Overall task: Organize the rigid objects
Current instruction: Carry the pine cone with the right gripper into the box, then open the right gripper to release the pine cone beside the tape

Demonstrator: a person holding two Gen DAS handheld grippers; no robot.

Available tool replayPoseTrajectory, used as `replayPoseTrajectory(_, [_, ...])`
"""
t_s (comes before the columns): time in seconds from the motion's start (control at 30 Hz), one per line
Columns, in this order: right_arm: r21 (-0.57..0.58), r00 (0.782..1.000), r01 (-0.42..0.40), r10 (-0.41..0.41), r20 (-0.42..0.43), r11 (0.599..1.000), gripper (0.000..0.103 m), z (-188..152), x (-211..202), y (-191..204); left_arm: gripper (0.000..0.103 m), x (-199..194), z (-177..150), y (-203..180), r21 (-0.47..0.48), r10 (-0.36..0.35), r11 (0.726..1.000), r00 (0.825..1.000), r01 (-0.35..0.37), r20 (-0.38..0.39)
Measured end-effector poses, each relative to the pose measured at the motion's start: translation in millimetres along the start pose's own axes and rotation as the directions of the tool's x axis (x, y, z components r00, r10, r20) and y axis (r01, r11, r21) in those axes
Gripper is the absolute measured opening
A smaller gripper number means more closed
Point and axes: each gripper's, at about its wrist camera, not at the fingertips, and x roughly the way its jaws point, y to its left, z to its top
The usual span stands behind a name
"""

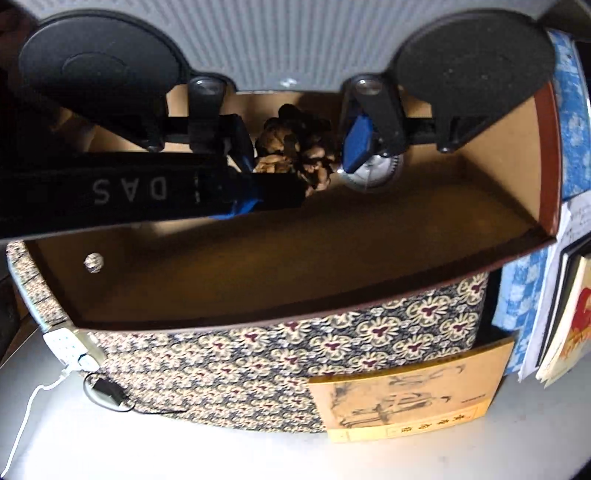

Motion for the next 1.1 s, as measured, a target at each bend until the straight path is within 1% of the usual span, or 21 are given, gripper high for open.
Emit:
replayPoseTrajectory(0.07, [-0.010, 1.000, 0.012, -0.012, 0.019, 1.000, 0.020, 1.4, 0.0, 1.5, 0.059, 0.3, -0.1, 2.0, 0.000, 0.016, 1.000, 1.000, -0.016, 0.001])
replayPoseTrajectory(0.13, [-0.009, 0.999, 0.009, -0.009, 0.036, 1.000, 0.020, 2.9, -3.3, 1.6, 0.067, -0.5, 0.7, 4.1, -0.005, 0.026, 1.000, 1.000, -0.026, 0.004])
replayPoseTrajectory(0.23, [0.005, 0.999, -0.008, 0.008, 0.053, 1.000, 0.020, 4.0, -12.7, 1.9, 0.068, -5.6, 0.9, 5.6, -0.004, 0.034, 0.999, 0.999, -0.033, 0.017])
replayPoseTrajectory(0.37, [-0.029, 0.994, -0.035, 0.037, 0.098, 0.999, 0.020, 0.1, -32.4, 8.8, 0.068, -20.6, -1.0, 6.1, -0.026, 0.042, 0.999, 0.998, -0.041, 0.047])
replayPoseTrajectory(0.43, [-0.055, 0.991, -0.044, 0.051, 0.122, 0.997, 0.020, -4.1, -42.3, 12.9, 0.069, -31.5, -3.0, 1.4, -0.022, 0.064, 0.998, 0.995, -0.063, 0.073])
replayPoseTrajectory(0.53, [-0.098, 0.986, -0.036, 0.051, 0.158, 0.994, 0.020, -11.8, -56.8, 19.0, 0.069, -47.9, -6.4, -7.5, -0.012, 0.107, 0.994, 0.988, -0.106, 0.109])
replayPoseTrajectory(0.77, [-0.159, 0.975, -0.030, 0.064, 0.215, 0.987, 0.020, -30.2, -86.9, 26.3, 0.071, -84.3, -14.9, -30.4, -0.035, 0.191, 0.982, 0.965, -0.188, 0.182])
replayPoseTrajectory(0.93, [-0.197, 0.970, -0.040, 0.086, 0.228, 0.980, 0.020, -46.0, -108.8, 28.2, 0.072, -105.0, -28.4, -55.1, -0.033, 0.267, 0.963, 0.939, -0.266, 0.217])
replayPoseTrajectory(1.1, [-0.221, 0.969, -0.046, 0.097, 0.228, 0.974, 0.020, -62.2, -131.2, 27.0, 0.076, -122.0, -48.6, -81.9, -0.053, 0.337, 0.941, 0.911, -0.334, 0.238])
